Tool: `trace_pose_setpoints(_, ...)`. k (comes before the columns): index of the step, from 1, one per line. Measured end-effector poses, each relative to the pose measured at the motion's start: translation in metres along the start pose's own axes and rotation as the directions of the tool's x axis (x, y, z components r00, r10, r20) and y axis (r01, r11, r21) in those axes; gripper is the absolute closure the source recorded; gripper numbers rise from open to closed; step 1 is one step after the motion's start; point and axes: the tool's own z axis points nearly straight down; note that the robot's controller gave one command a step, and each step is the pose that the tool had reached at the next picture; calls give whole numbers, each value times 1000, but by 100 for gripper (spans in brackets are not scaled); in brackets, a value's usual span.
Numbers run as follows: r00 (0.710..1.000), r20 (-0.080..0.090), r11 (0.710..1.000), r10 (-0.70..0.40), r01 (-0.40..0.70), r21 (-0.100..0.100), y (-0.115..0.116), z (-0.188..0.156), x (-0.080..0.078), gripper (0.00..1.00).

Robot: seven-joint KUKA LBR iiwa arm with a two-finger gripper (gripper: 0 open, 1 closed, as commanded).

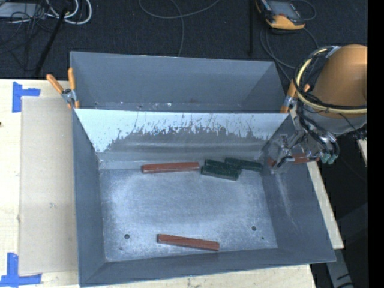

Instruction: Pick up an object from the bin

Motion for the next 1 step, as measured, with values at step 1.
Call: trace_pose_setpoints(1, 995, -4, 995, -96, 96, -1, 8, -56, 31, 100)
